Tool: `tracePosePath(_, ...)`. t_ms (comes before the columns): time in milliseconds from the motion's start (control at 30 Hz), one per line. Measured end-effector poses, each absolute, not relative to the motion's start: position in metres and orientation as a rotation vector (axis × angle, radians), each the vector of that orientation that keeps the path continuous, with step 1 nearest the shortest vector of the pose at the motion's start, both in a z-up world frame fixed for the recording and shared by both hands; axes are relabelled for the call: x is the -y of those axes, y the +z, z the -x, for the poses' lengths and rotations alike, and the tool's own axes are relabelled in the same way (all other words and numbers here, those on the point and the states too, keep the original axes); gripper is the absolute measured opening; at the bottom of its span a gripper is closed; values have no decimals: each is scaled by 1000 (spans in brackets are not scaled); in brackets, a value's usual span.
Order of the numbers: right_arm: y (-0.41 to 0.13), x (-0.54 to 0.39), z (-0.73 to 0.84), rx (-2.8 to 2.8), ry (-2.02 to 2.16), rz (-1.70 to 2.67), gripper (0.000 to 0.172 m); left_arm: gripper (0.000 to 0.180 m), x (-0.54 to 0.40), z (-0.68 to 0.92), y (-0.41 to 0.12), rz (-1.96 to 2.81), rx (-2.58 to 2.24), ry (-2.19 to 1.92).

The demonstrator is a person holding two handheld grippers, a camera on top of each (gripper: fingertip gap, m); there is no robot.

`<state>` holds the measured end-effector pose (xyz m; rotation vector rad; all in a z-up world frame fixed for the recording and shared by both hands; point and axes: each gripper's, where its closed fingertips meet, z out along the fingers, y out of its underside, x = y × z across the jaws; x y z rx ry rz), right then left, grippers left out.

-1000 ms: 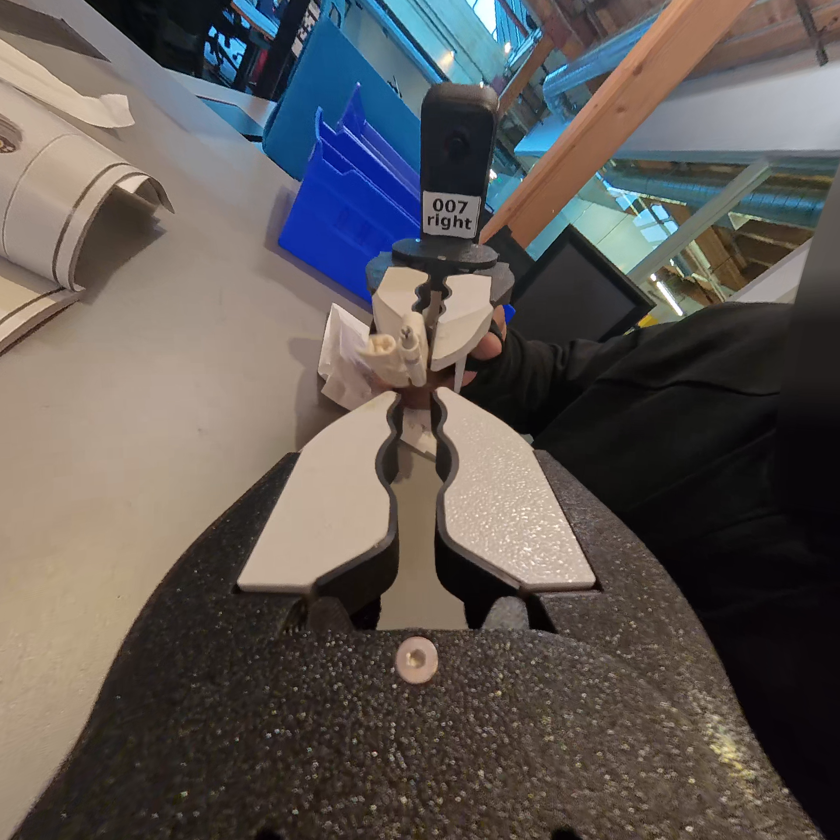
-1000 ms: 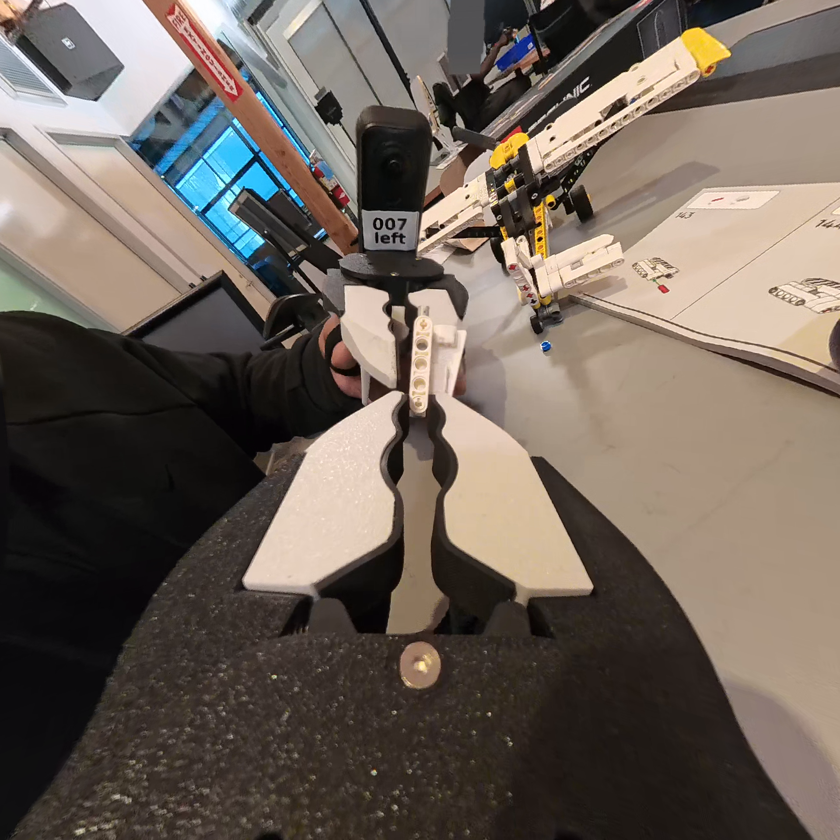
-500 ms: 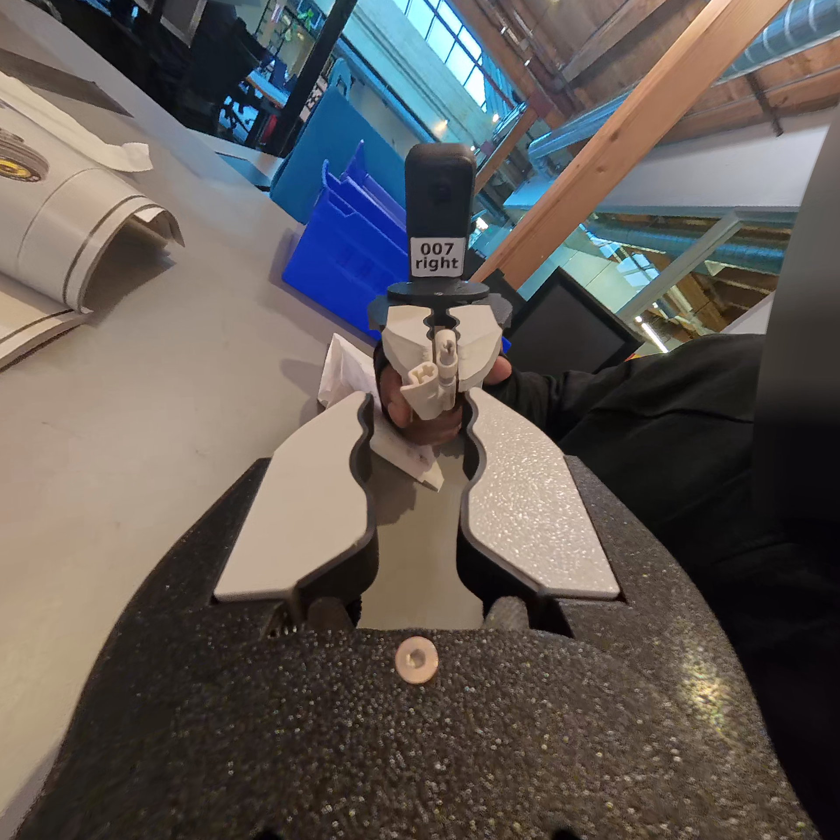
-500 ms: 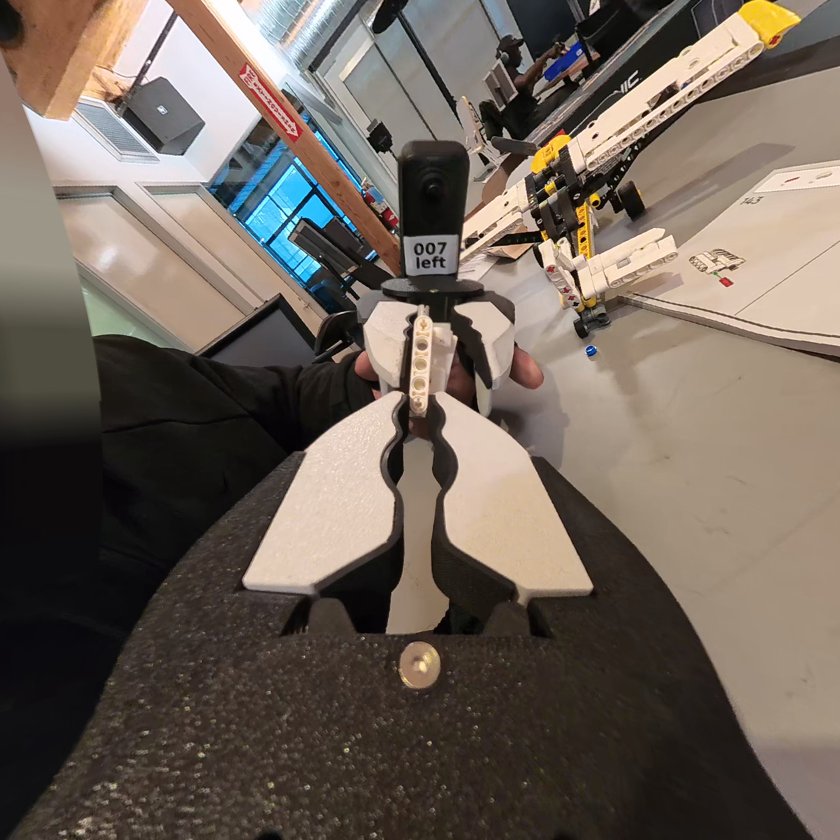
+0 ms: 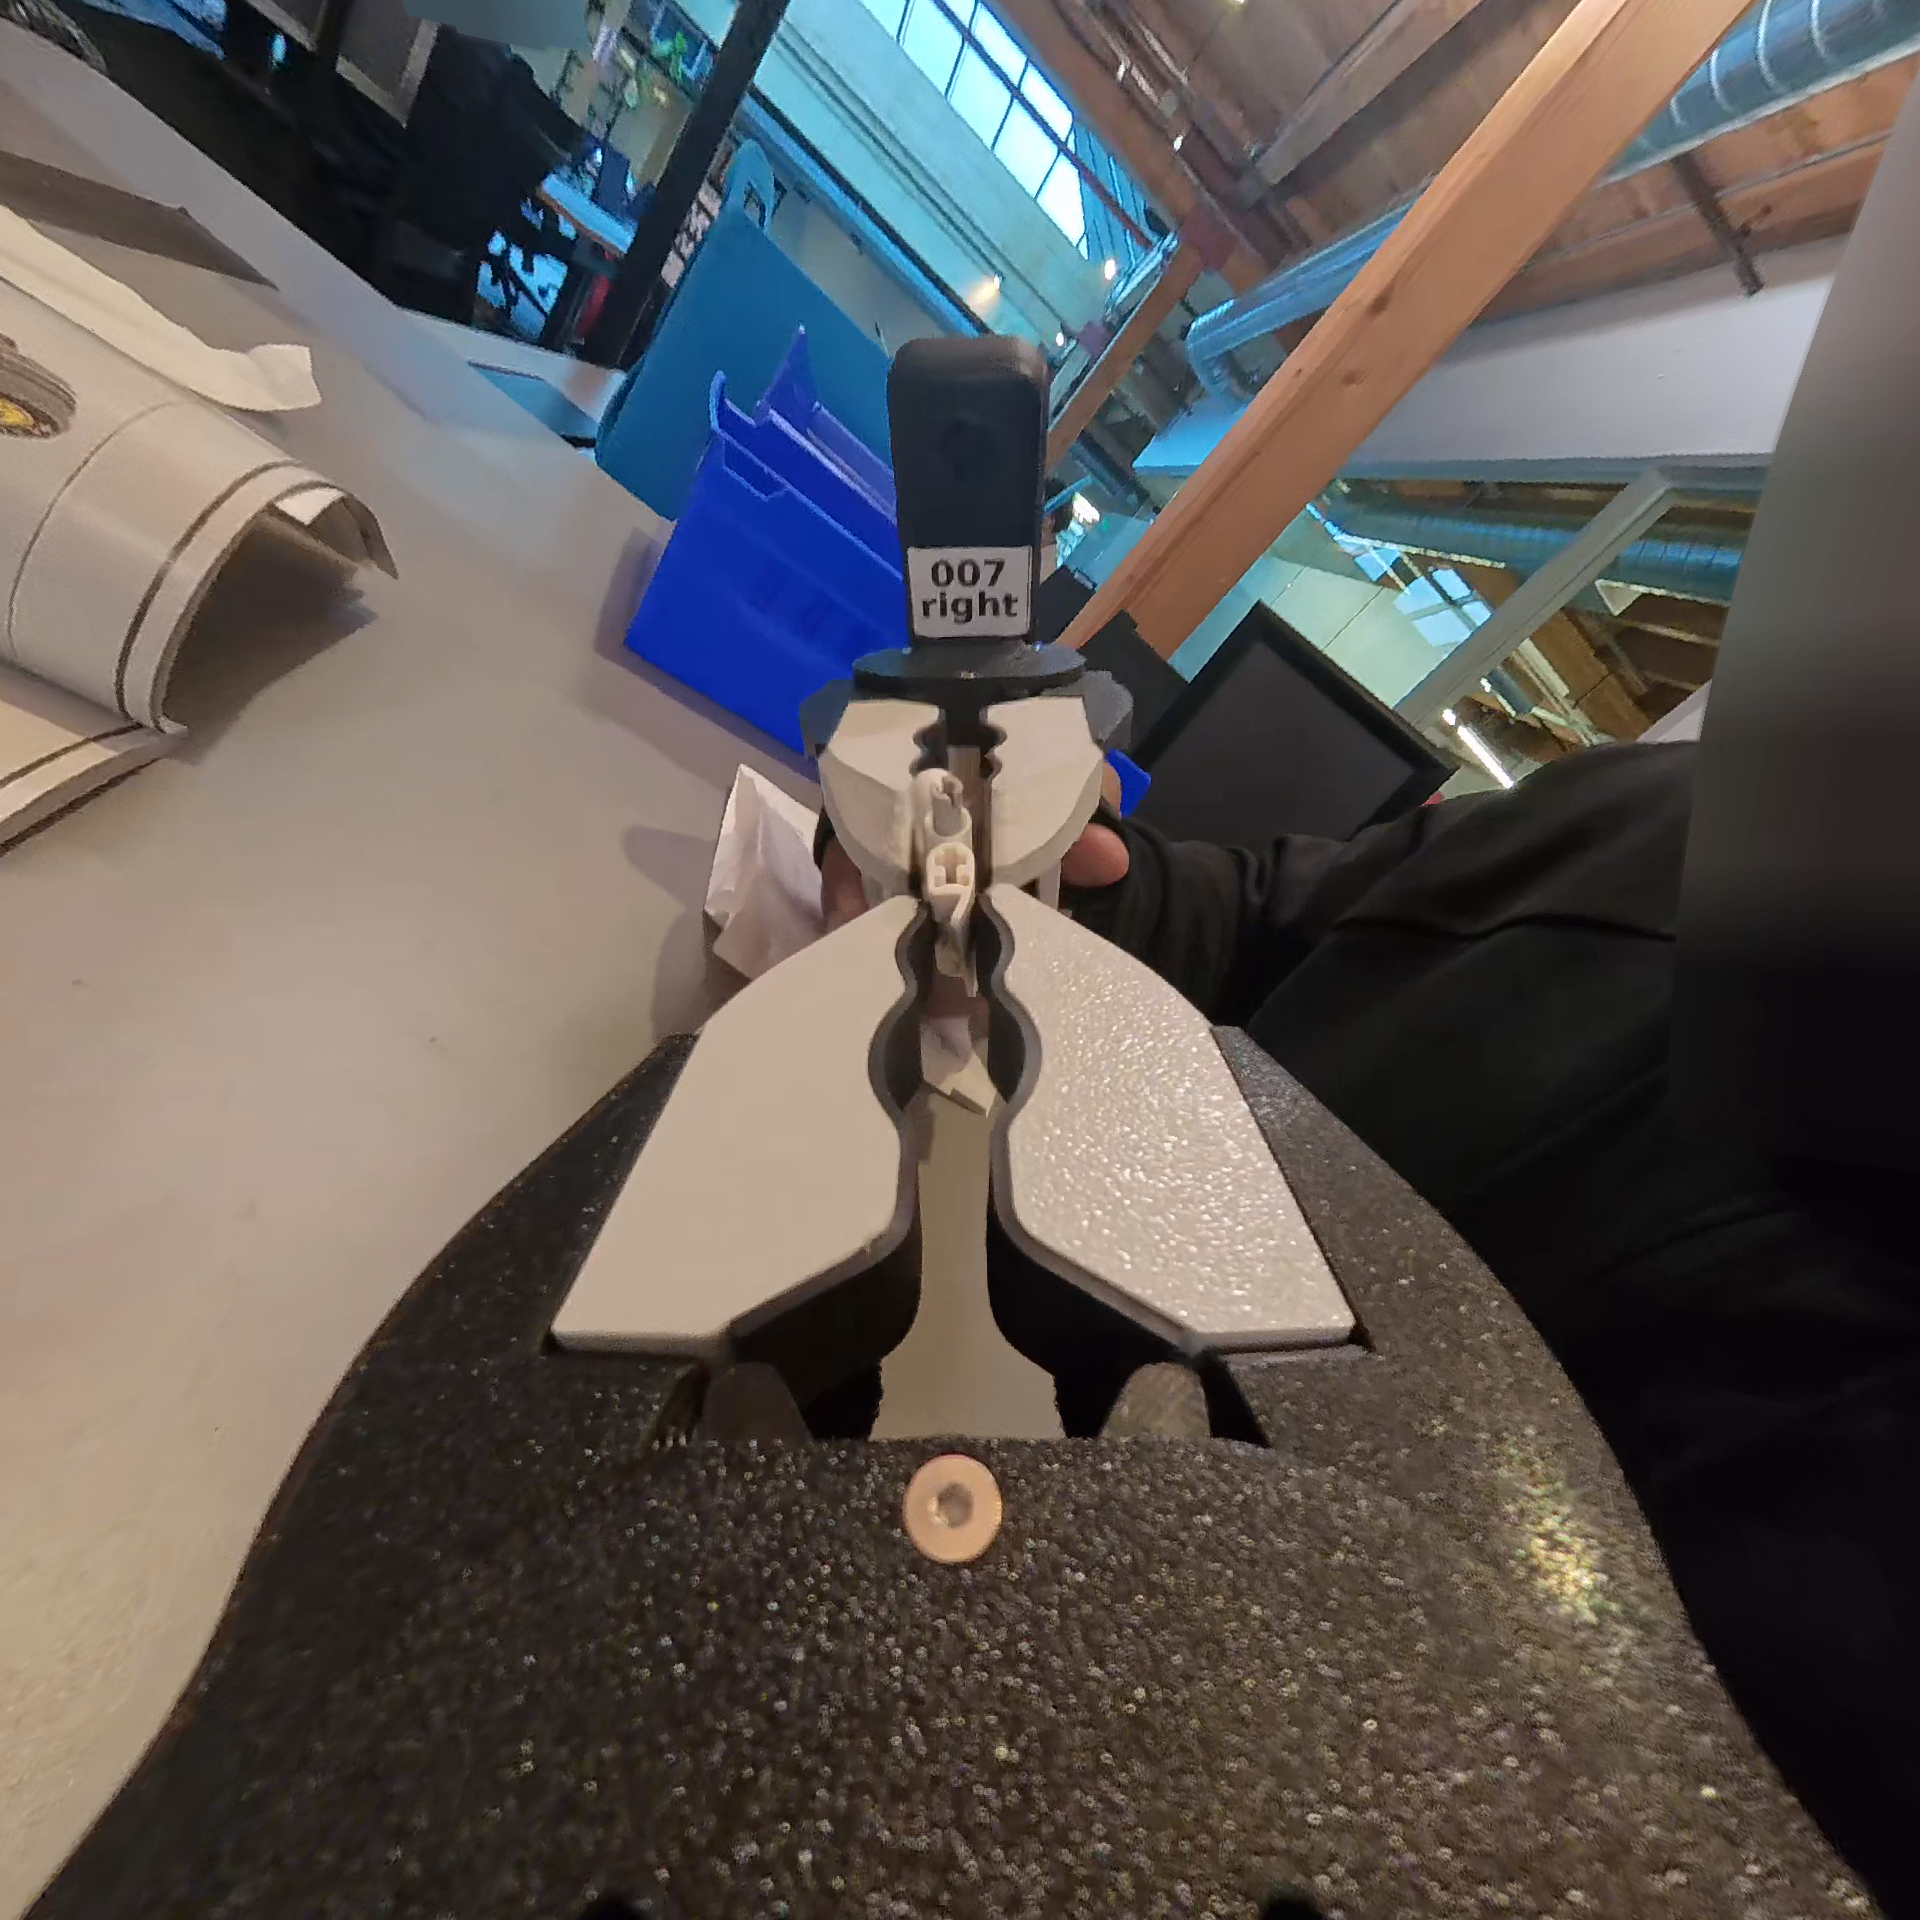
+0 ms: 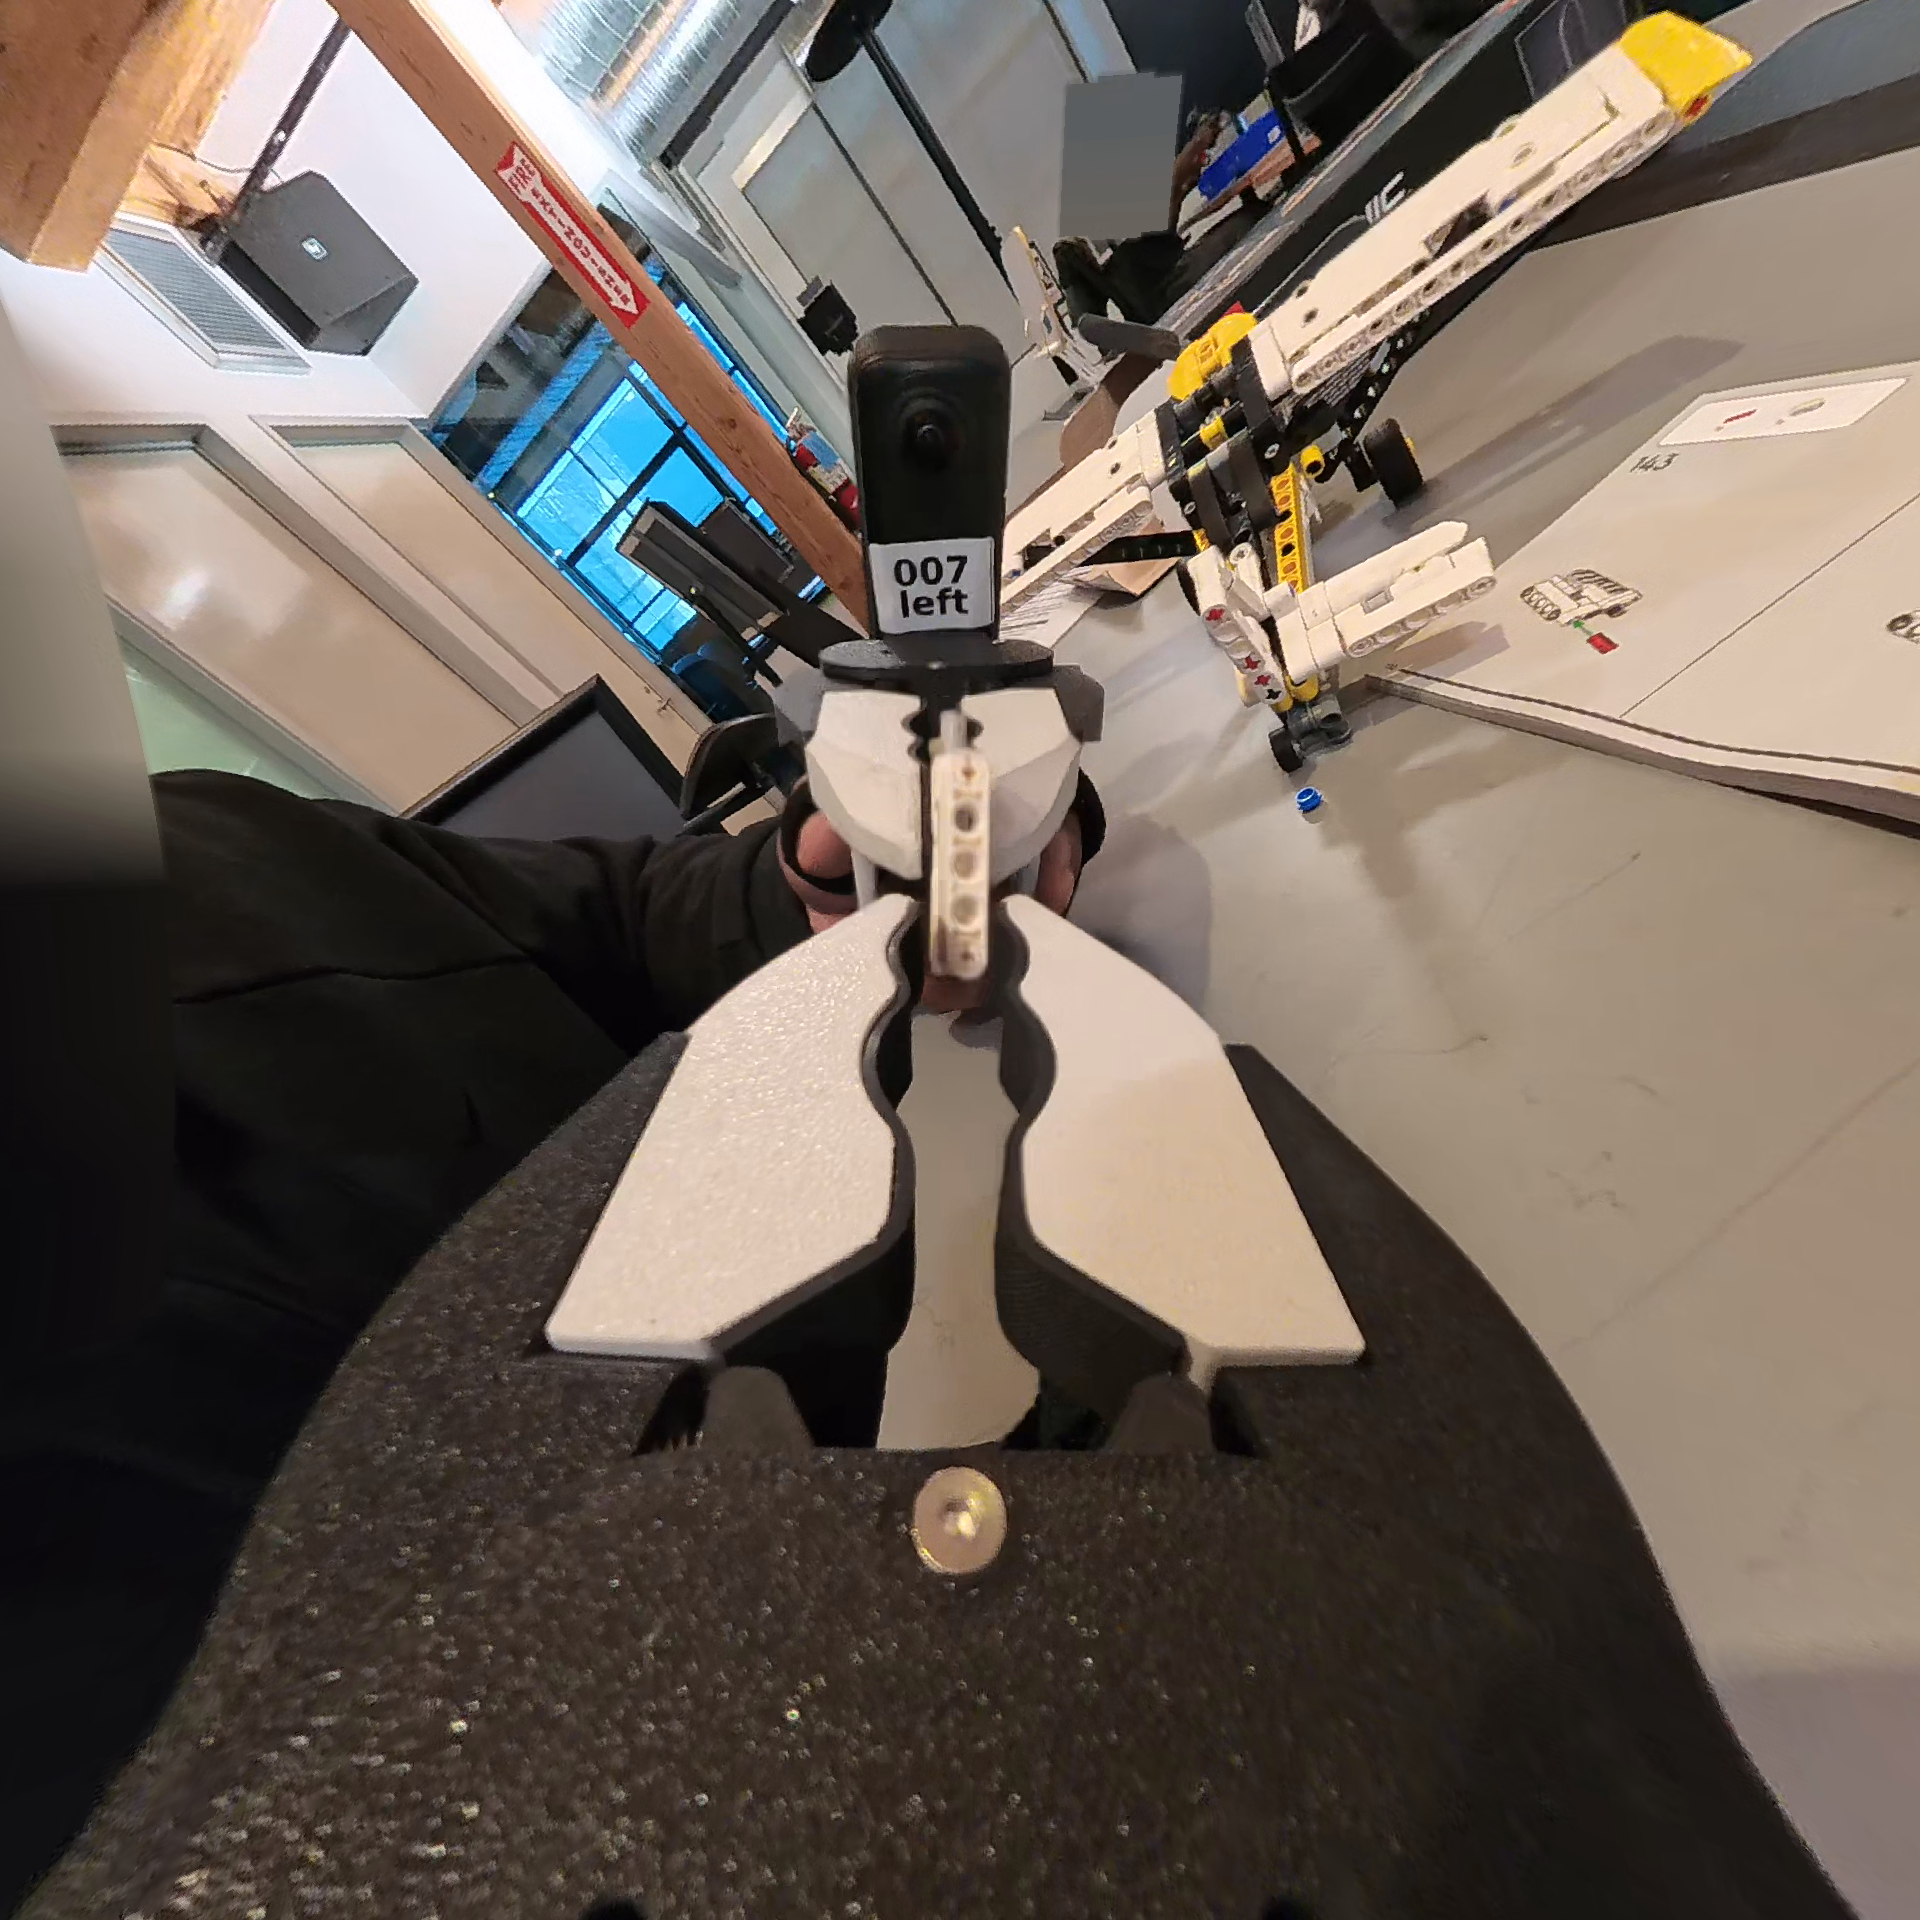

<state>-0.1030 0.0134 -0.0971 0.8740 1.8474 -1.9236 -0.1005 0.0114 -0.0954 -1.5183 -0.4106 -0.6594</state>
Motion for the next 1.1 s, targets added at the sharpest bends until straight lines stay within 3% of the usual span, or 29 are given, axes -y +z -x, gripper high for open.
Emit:
tracePosePath(500,-98,-8,95,-1799,-1876,-833,19,8,-17,84,-100,1573,356,-723)
tracePosePath(700,-100,-12,102,-1847,-1897,-882,13,8,-16,88,-101,1568,386,-721)
tracePosePath(800,-99,-17,107,-1848,-1919,-915,0,8,-14,95,-102,1563,420,-696)
tracePosePath(1100,-100,-18,109,-1956,-1961,-911,0,8,-13,98,-103,1565,437,-704)
